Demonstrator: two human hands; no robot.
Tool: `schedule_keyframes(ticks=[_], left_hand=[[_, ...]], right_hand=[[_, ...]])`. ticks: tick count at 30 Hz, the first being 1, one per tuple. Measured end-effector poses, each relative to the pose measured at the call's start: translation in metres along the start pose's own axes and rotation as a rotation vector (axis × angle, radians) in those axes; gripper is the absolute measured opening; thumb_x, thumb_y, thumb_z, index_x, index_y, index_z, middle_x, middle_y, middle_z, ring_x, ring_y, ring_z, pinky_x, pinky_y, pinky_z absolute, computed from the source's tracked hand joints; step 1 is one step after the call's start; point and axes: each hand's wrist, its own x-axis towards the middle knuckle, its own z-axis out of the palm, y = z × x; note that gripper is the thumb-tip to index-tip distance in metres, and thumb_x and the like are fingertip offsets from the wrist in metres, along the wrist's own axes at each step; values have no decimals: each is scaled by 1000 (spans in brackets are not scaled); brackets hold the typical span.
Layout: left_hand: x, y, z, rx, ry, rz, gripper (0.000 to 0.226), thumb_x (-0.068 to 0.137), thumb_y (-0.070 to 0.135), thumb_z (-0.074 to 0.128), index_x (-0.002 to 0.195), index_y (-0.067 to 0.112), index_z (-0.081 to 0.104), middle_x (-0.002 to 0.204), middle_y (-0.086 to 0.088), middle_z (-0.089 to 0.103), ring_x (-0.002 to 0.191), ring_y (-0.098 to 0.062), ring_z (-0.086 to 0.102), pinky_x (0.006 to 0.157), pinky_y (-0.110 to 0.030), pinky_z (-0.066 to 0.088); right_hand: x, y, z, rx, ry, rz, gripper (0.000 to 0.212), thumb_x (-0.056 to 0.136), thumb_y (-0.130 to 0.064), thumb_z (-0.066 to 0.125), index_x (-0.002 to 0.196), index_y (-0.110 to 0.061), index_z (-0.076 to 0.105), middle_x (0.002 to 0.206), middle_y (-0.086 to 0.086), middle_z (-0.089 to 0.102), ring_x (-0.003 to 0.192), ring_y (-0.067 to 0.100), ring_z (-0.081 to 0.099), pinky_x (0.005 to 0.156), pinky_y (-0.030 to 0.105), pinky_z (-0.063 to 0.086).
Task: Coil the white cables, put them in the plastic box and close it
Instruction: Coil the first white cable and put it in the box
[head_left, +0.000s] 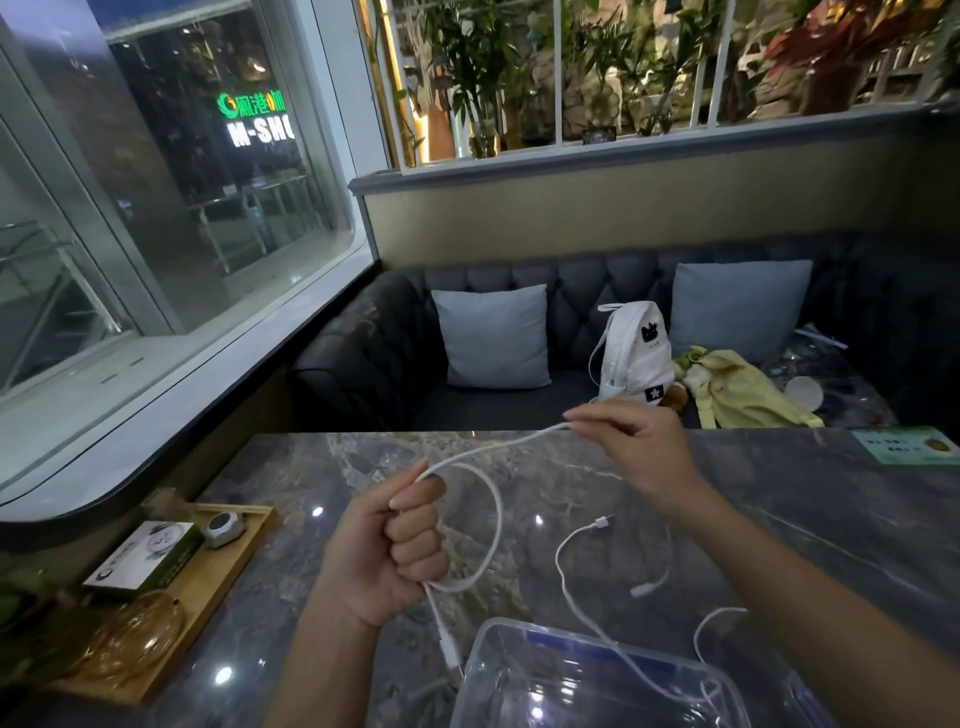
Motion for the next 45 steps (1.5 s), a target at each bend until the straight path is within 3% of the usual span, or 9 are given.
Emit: schedule_keyframes(ticks=[6,10,13,17,23,29,32,40,45], left_hand=[[5,-2,7,-74,-114,116,29,99,25,27,72,18,34,47,8,14,40,-7,9,42,-21,8],[-2,8,-10,-254,-43,220,32,96,23,36,68,13,47,47,8,16,41,-4,8,41,-21,13],[-9,12,-15,-15,254,355,25,86,22,49,62,15,51,52,9,19,42,-5,12,42,-18,17],[-6,7,-16,203,427,351,35,88,28,39,58,18,54,54,9,18,44,-5,15,42,-17,28],[1,-9,-14,401,476,175,28,87,27,42,65,11,47,61,-9,64,54,-20,64,54,-37,59],[1,-21,-7,531,453,-28,30,94,28,38,90,1,52,65,-14,65,54,-22,64,53,-36,57],[6,-29,-1,506,438,-61,39,96,25,38,92,-6,61,66,-16,67,56,-24,66,55,-36,58],[-1,-23,2,164,173,-176,19,76,19,72,69,9,58,40,5,27,32,-5,16,30,-14,20],[-7,-20,1,210,39,-200,25,81,28,67,63,15,56,41,7,19,32,-6,9,32,-16,12]], right_hand=[[-22,22,7,-743,-157,-520,43,69,5,56,102,-18,71,70,8,69,49,23,60,39,25,45],[-39,28,19,-995,-743,-267,73,79,4,45,136,-41,34,112,9,65,83,30,63,56,30,36],[-45,15,22,-1050,-1036,-235,62,82,3,42,131,-34,42,109,14,63,91,31,60,54,29,32],[-48,-12,31,-902,-1175,-318,19,79,-5,51,89,-15,64,84,8,68,77,26,60,56,29,39],[-39,-56,33,-542,-969,-385,15,87,-23,54,87,-16,68,86,-2,71,78,11,60,67,27,43],[-31,-60,31,-403,-651,-397,14,84,-17,58,86,-11,70,79,2,72,75,6,55,64,10,35],[-32,-56,34,-433,-599,-384,17,84,-22,57,85,-13,71,78,2,71,73,8,58,65,21,43],[-26,-46,34,-303,-430,-263,10,76,-18,71,75,-9,69,69,-15,53,60,-3,46,62,9,34],[-24,-46,32,-149,-671,-3,33,79,-30,69,110,-21,64,91,-19,62,77,-18,54,68,3,38]])
